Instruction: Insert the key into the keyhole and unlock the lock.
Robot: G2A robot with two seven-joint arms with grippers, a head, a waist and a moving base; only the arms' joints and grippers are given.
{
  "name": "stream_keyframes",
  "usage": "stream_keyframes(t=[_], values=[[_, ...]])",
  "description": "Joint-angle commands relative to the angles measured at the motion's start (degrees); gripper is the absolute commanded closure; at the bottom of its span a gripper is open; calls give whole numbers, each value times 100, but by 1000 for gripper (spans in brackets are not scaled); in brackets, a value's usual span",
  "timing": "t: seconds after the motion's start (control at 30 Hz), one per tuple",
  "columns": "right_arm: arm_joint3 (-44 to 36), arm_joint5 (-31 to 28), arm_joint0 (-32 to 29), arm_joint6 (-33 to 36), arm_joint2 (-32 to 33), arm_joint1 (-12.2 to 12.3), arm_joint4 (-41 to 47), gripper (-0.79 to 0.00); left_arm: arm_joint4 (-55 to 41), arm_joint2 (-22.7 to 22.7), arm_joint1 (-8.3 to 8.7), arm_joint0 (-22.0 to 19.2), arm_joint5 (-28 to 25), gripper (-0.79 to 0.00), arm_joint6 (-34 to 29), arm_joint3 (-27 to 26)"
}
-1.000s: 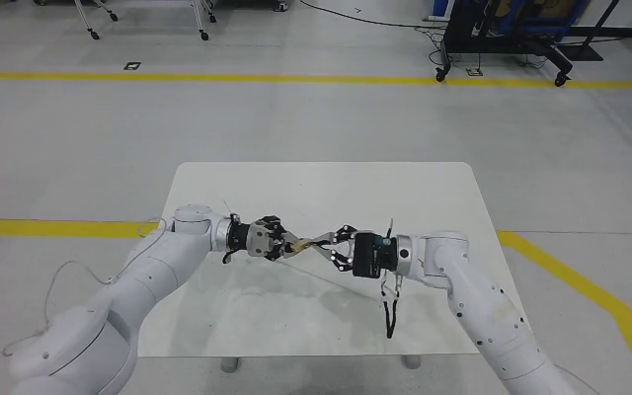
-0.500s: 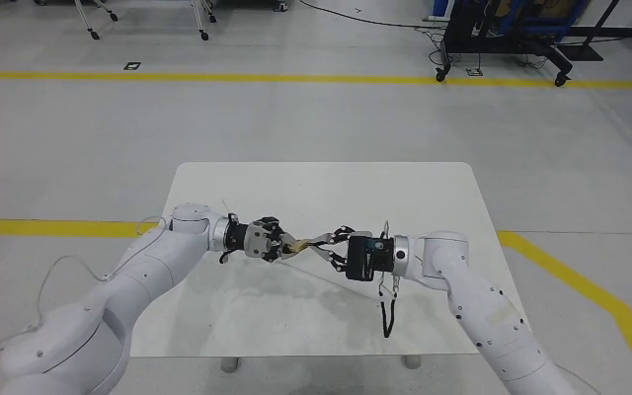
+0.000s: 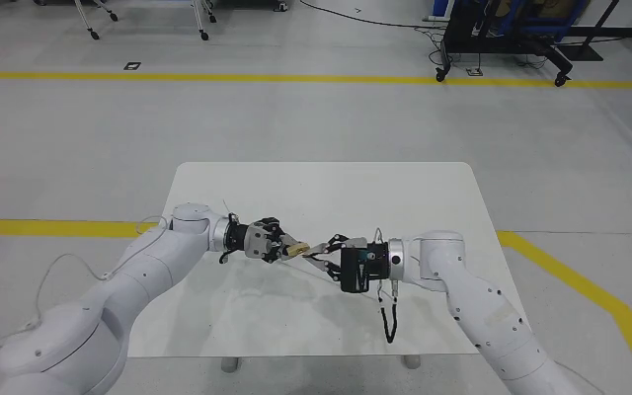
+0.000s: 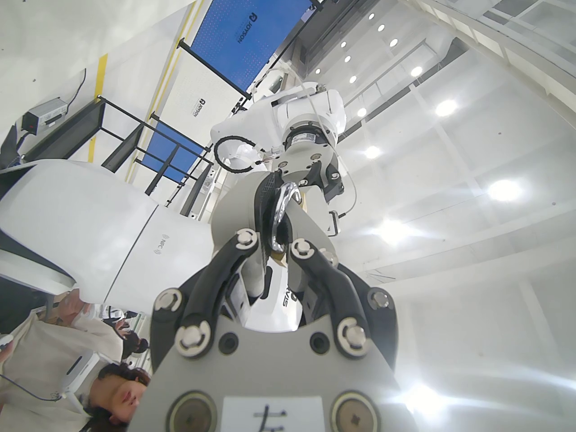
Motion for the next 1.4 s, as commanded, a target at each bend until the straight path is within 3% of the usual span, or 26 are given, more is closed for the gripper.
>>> stream_keyframes(t=[0.0,0.47,0.6,0.7,0.83,1.1,1.37], values=[[-16,62,13,75,-39,-2,2,0,11,14,12,-5,-18,0,0,-15],[-557,263,-212,273,153,96,-135,0,65,100,59,-51,-112,0,0,-33],[-733,472,-252,583,99,99,-255,0,181,99,44,-94,-221,0,0,237],[-943,942,-348,1134,-22,78,-478,0,426,65,-31,-164,-407,0,78,661],[-1071,1316,-360,1651,-320,26,-630,0,602,7,-177,-163,-454,0,252,851],[-919,1744,-34,2325,-1062,-139,-918,0,924,-72,-410,-138,-255,0,345,1122],[-668,1835,190,2585,-1415,-246,-959,0,1162,-181,-578,-130,-62,0,307,1388]])
